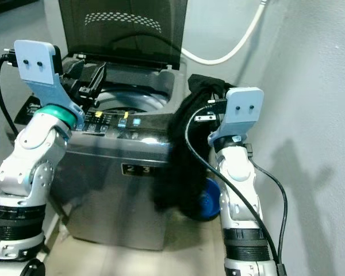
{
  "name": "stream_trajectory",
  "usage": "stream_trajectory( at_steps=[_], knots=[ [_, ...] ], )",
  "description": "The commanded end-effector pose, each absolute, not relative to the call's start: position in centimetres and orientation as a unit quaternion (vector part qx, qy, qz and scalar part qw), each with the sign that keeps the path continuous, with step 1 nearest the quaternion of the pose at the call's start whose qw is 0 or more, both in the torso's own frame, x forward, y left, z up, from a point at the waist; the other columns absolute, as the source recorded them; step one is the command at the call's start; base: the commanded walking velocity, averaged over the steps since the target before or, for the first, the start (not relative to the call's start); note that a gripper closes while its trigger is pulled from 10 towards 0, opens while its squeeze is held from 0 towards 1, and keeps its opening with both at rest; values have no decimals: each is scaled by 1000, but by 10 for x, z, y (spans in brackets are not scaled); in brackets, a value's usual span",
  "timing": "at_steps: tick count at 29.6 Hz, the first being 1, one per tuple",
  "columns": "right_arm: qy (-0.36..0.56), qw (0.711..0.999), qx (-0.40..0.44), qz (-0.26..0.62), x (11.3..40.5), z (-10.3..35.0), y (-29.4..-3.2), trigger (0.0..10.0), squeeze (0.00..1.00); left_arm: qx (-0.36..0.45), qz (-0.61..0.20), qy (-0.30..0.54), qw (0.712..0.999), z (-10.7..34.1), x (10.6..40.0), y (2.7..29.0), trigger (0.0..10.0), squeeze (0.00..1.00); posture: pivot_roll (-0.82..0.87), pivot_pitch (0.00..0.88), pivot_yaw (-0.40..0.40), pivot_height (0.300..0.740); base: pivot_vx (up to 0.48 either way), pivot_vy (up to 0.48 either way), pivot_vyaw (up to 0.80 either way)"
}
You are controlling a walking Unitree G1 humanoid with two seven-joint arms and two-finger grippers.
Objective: Clothes washing
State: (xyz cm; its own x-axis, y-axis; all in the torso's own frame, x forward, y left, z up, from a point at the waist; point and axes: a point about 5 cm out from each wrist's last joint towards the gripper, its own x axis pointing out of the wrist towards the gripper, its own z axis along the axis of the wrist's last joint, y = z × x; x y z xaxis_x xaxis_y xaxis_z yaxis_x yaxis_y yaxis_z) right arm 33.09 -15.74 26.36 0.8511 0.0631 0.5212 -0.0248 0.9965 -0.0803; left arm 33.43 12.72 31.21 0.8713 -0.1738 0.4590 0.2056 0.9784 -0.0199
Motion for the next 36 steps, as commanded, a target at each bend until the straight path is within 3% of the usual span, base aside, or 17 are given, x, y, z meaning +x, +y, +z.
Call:
stream_trajectory(
  at_steps=[1, 17, 31, 36],
  knots=[
    [-290, 956, -36, 27, 328, 270, -154, 10000, 0, -35, -93, -228, 969, 308, 335, 129, 10000, 0, 25, 17, 35, 740, 0, 0, 0],
    [-288, 957, -36, 31, 328, 267, -153, 10000, 0, -47, -93, -224, 969, 307, 334, 127, 10000, 0, 28, 18, 34, 740, 0, 0, 0],
    [-288, 957, -36, 31, 328, 267, -153, 10000, 0, -53, -90, -224, 969, 306, 334, 128, 10000, 0, 29, 18, 34, 740, 0, 378, 0],
    [-287, 957, -37, 31, 328, 267, -153, 10000, 0, -46, -87, -226, 969, 307, 334, 129, 10000, 0, 27, 19, 35, 740, 0, 0, 0]
  ],
)
